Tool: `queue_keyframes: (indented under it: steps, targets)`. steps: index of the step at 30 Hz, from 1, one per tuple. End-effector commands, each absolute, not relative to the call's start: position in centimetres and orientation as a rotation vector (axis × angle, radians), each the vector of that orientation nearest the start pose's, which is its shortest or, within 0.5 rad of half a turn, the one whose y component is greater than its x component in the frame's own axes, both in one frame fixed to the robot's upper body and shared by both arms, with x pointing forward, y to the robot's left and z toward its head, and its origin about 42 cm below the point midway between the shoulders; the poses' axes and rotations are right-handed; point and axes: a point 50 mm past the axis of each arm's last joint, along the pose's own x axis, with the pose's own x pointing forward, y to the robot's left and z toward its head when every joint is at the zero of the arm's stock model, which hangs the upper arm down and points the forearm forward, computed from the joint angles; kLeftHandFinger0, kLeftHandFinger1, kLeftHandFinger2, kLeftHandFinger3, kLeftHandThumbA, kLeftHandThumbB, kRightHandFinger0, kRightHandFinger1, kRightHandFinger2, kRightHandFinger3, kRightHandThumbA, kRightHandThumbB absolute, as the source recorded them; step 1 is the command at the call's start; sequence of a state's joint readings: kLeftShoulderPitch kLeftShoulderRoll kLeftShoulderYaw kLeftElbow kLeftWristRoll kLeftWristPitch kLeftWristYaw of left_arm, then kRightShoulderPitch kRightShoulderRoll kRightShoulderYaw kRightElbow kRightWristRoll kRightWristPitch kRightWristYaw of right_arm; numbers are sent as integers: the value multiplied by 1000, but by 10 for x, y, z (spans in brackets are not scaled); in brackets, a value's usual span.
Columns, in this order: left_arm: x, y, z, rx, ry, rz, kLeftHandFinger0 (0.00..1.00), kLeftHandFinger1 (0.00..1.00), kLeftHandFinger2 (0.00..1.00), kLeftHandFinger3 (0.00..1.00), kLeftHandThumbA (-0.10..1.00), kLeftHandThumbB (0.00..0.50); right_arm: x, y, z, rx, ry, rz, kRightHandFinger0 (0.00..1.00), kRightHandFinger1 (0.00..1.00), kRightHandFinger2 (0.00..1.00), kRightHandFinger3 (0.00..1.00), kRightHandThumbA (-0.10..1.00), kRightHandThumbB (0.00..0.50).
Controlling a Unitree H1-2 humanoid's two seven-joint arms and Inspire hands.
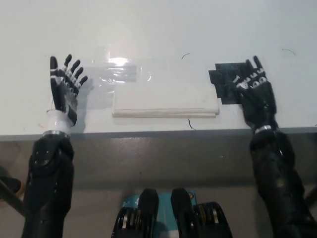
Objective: A stack of napkins is kept in the middle of the table close to the robot and the robot places both its hands sideways on the stack. Then it moves its hands away from each other while pressing down on the napkins to make them smooth
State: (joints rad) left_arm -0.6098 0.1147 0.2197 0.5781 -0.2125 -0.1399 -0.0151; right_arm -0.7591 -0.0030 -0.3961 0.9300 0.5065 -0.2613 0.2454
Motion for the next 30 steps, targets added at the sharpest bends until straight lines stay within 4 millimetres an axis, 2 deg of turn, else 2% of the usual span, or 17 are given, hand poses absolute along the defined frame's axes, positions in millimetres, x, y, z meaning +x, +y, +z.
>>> queue_keyframes:
  steps: [1, 3, 6, 7, 8, 9, 10, 13, 14, 15, 16, 18, 21, 23, 26, 29, 30]
  targets:
    - [414, 257, 254, -24, -441, -110, 1000, 1000, 1000, 1000, 1000, 203, 427, -214, 272, 394, -617, 149, 1000, 1000, 1000, 1000, 1000, 349]
    - [384, 250, 261, 41, -516, -170, 1000, 1000, 1000, 1000, 1000, 220, 387, -218, 294, 343, -735, 181, 1000, 1000, 1000, 1000, 1000, 312]
    - [352, 242, 265, 60, -578, -225, 1000, 1000, 1000, 1000, 1000, 215, 352, -219, 303, 295, -822, 196, 1000, 1000, 1000, 1000, 1000, 283]
    - [337, 238, 267, 86, -614, -242, 1000, 1000, 1000, 1000, 1000, 236, 336, -218, 302, 266, -857, 198, 1000, 1000, 1000, 1000, 1000, 263]
    - [332, 236, 267, 94, -625, -246, 1000, 1000, 1000, 1000, 1000, 243, 331, -217, 302, 255, -867, 199, 1000, 1000, 1000, 1000, 1000, 261]
    - [314, 231, 267, 104, -653, -250, 1000, 1000, 1000, 1000, 1000, 296, 315, -215, 300, 223, -883, 208, 1000, 1000, 1000, 1000, 1000, 297]
    - [298, 227, 266, 111, -678, -257, 1000, 1000, 1000, 1000, 1000, 308, 302, -213, 297, 194, -899, 220, 1000, 1000, 1000, 1000, 1000, 282]
    - [268, 225, 254, 140, -707, -272, 1000, 1000, 1000, 1000, 1000, 310, 278, -209, 284, 123, -904, 241, 1000, 1000, 1000, 1000, 1000, 261]
    - [256, 226, 246, 147, -701, -270, 1000, 1000, 1000, 1000, 1000, 315, 264, -206, 275, 114, -866, 233, 1000, 1000, 1000, 1000, 1000, 283]
    - [248, 227, 240, 161, -692, -269, 1000, 1000, 1000, 1000, 1000, 325, 256, -204, 269, 113, -845, 229, 1000, 1000, 1000, 1000, 1000, 274]
    - [246, 227, 239, 168, -689, -268, 1000, 1000, 1000, 1000, 1000, 328, 253, -203, 267, 112, -837, 229, 1000, 1000, 1000, 1000, 1000, 277]
    - [229, 231, 226, 181, -659, -259, 1000, 1000, 1000, 1000, 1000, 332, 242, -199, 242, 93, -758, 214, 1000, 1000, 1000, 1000, 1000, 257]
    - [217, 241, 199, 195, -584, -217, 1000, 1000, 1000, 1000, 1000, 293, 240, -201, 206, 28, -683, 203, 1000, 1000, 1000, 1000, 1000, 253]
    - [214, 245, 187, 182, -533, -204, 1000, 1000, 1000, 1000, 1000, 308, 243, -204, 189, 22, -639, 199, 1000, 1000, 1000, 1000, 1000, 256]
    - [213, 249, 173, 182, -494, -200, 1000, 1000, 1000, 1000, 1000, 282, 247, -203, 174, 25, -607, 204, 1000, 1000, 1000, 1000, 1000, 235]
    - [214, 251, 156, 183, -446, -188, 1000, 1000, 1000, 1000, 1000, 228, 249, -198, 155, 43, -544, 199, 1000, 1000, 1000, 1000, 1000, 250]
    - [216, 252, 144, 177, -397, -181, 1000, 1000, 1000, 1000, 1000, 247, 250, -197, 145, 35, -521, 204, 1000, 1000, 1000, 1000, 1000, 233]
